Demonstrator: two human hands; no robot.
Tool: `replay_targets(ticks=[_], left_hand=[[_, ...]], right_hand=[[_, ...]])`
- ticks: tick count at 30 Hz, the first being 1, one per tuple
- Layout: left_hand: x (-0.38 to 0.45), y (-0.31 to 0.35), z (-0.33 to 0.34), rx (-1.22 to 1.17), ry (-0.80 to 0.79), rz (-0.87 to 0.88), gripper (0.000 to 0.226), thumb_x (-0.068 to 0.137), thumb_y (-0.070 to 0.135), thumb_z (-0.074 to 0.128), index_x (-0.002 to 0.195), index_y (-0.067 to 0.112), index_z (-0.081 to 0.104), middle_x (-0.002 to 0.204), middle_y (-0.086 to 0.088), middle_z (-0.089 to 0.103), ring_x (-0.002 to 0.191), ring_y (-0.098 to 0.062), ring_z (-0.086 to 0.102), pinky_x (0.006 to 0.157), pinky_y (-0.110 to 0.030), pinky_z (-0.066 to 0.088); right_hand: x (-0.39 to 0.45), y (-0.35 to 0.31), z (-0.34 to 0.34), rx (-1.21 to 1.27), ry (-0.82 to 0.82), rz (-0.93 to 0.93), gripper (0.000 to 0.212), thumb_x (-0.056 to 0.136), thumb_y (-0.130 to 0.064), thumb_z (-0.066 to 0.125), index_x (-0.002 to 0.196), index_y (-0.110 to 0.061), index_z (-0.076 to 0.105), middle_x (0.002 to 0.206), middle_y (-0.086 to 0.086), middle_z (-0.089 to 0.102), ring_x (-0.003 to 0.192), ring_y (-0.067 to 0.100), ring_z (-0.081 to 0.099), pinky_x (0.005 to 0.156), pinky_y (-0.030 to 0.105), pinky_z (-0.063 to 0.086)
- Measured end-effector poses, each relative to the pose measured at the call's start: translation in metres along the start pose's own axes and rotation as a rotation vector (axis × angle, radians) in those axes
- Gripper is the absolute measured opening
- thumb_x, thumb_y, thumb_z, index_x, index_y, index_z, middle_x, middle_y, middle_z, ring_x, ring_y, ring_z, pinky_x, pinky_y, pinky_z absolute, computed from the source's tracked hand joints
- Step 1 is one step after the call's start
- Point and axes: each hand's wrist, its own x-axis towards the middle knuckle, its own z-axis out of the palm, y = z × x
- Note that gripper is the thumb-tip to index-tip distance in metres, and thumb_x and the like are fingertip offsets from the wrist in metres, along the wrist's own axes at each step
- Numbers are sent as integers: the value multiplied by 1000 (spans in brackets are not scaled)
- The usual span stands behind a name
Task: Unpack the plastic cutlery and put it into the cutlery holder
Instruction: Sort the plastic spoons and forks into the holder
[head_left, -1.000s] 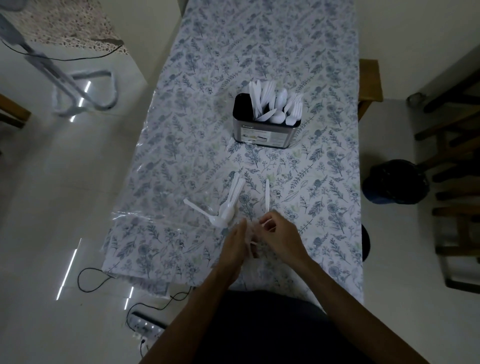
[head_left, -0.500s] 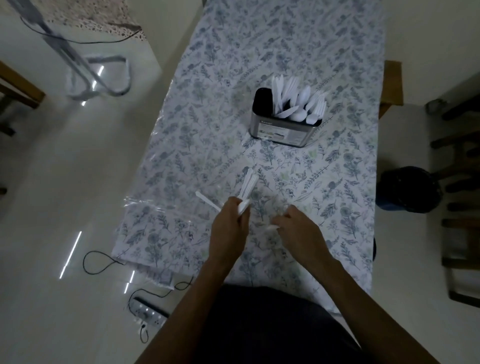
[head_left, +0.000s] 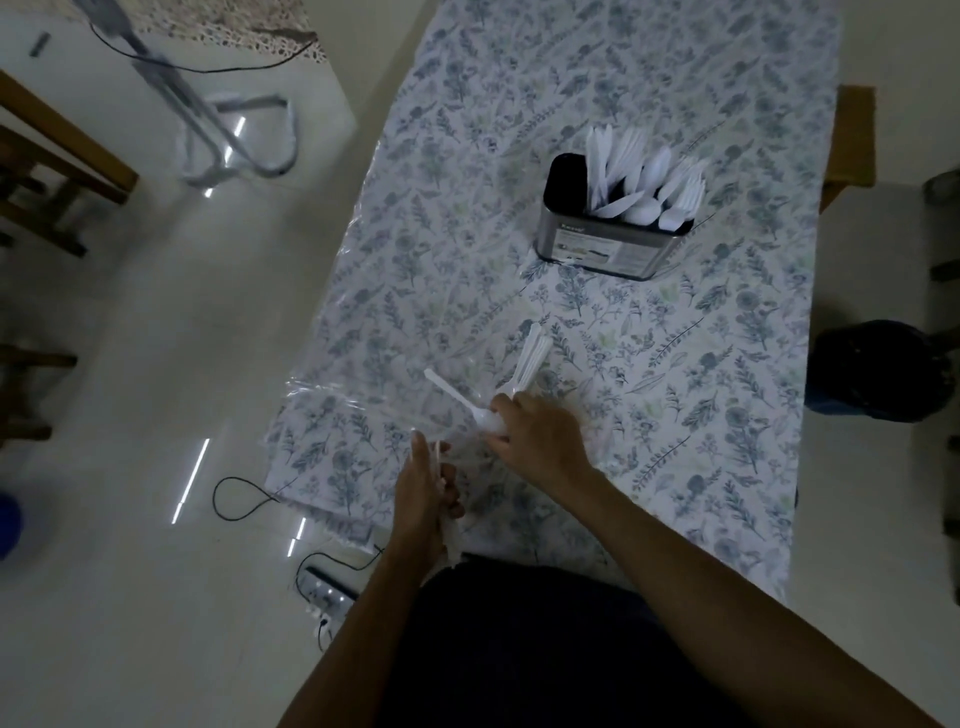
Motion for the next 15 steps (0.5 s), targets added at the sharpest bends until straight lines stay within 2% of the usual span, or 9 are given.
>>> replay_targets(ticks=[2, 4, 6, 9, 11, 13, 15], left_hand=[[-1, 3, -8, -10, 40, 3, 65, 94, 70, 45, 106, 10, 67, 64, -1, 52, 48, -13, 45, 45, -25, 38], [-4, 10, -11, -31, 52, 13, 65, 94, 70, 46, 104, 10, 67, 64, -1, 54, 49, -14, 47, 48, -27, 39], [-6, 15, -10, -51, 69, 62, 64, 94, 70, 47, 103, 10, 66, 64, -1, 54, 49, -15, 45, 48, -27, 36], [-9, 21, -2, 30, 90, 306, 55, 97, 68, 46, 88, 14, 56, 62, 0, 46, 49, -14, 34, 45, -25, 28], [-10, 25, 7, 154, 55, 498, 52, 97, 66, 46, 82, 17, 49, 63, 1, 43, 49, -13, 34, 42, -26, 30], [-9, 30, 16, 402, 17, 705, 46, 95, 66, 49, 85, 21, 52, 66, 6, 51, 50, -12, 45, 43, -33, 41], [-5, 34, 25, 722, -22, 876, 47, 91, 69, 52, 93, 22, 55, 69, 9, 58, 56, -7, 56, 50, -24, 46]], right_hand=[[2, -4, 11, -103, 47, -35, 41, 76, -39, 82, 105, -16, 65, 87, 4, 66, 66, 27, 66, 49, 29, 46], [4, -5, 16, -102, 101, -19, 38, 76, -35, 82, 102, -15, 64, 85, 4, 64, 65, 27, 64, 47, 29, 46], [2, -6, 15, -24, 98, -3, 28, 81, -31, 76, 100, -15, 62, 89, 5, 61, 71, 27, 62, 50, 30, 45], [-8, -7, -1, 227, 18, 110, 16, 89, -32, 67, 91, -18, 60, 89, 1, 60, 78, 20, 59, 57, 30, 48], [-20, -5, -27, 480, -94, 215, 16, 92, -35, 68, 91, -20, 63, 84, -4, 66, 75, 12, 63, 62, 29, 53], [-34, -6, -57, 723, -180, 304, 18, 89, -36, 74, 99, -22, 67, 84, -6, 72, 74, 4, 68, 64, 19, 52], [-44, -10, -79, 954, -222, 398, 25, 87, -35, 78, 105, -22, 67, 82, 0, 76, 71, 10, 73, 63, 18, 56]])
